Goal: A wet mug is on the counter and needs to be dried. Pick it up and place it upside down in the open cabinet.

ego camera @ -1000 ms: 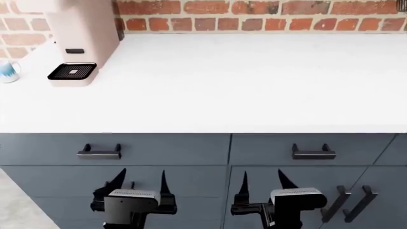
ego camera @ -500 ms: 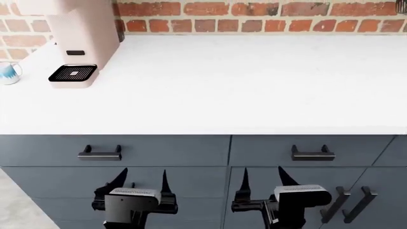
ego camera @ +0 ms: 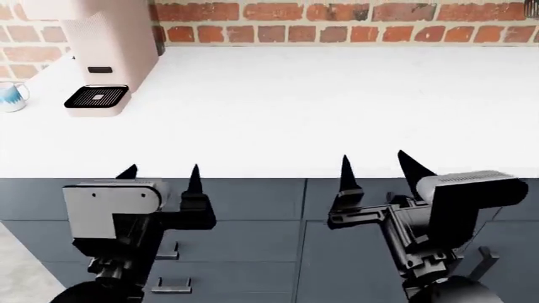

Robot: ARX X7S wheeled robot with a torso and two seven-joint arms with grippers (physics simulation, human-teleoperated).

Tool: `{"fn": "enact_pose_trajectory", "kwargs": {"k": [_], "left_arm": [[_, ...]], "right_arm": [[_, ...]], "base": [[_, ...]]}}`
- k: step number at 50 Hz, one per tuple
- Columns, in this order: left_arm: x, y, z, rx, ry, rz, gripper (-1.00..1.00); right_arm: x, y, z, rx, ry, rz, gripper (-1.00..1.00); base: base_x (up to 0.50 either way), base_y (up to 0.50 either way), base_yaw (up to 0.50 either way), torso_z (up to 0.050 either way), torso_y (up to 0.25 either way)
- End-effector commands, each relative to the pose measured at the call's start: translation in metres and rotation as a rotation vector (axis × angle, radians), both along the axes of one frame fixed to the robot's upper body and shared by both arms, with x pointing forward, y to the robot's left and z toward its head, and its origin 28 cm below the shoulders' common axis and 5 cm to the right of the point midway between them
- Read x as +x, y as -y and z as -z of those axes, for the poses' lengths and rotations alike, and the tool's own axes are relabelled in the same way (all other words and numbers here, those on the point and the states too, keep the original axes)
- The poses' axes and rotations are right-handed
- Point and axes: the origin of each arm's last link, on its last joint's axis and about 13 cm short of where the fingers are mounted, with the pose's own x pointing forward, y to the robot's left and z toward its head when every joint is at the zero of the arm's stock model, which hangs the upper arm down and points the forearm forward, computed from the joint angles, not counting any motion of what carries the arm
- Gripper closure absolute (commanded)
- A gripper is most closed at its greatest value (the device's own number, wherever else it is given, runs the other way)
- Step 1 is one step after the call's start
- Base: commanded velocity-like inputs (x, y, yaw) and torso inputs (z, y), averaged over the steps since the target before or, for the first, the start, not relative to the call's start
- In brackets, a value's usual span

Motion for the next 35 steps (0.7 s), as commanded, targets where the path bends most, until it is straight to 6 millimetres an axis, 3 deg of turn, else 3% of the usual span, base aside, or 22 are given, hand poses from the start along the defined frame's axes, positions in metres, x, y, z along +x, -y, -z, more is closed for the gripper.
{"fn": "enact_pose_trajectory", "kwargs": {"k": [1,6,11,20,35], "left_arm": [[-0.025,-0.007,-0.066,0.106,0.095,0.037,-1.00],[-0.031,-0.013,-0.104,0.175,0.129,0.033,-1.00],[-0.034,-0.020,-0.119,0.201,0.110,0.017,-1.00],[-0.045,-0.033,-0.163,0.272,0.189,-0.049,-1.00],[-0.056,-0.037,-0.186,0.306,0.218,-0.076,-1.00]], "right_arm": [[-0.014,0.008,-0.055,-0.059,0.068,-0.040,-1.00],[-0.014,0.014,-0.080,-0.091,0.094,-0.037,-1.00],[-0.016,0.020,-0.101,-0.106,0.116,-0.032,-1.00],[-0.023,0.031,-0.133,-0.168,0.180,0.027,-1.00],[-0.034,0.033,-0.162,-0.246,0.208,0.062,-1.00]], "base": [[0.00,0.00,0.00,0.000,0.000],[0.00,0.00,0.00,0.000,0.000],[0.00,0.00,0.00,0.000,0.000],[0.00,0.00,0.00,0.000,0.000],[0.03,0.13,0.00,0.000,0.000]]}}
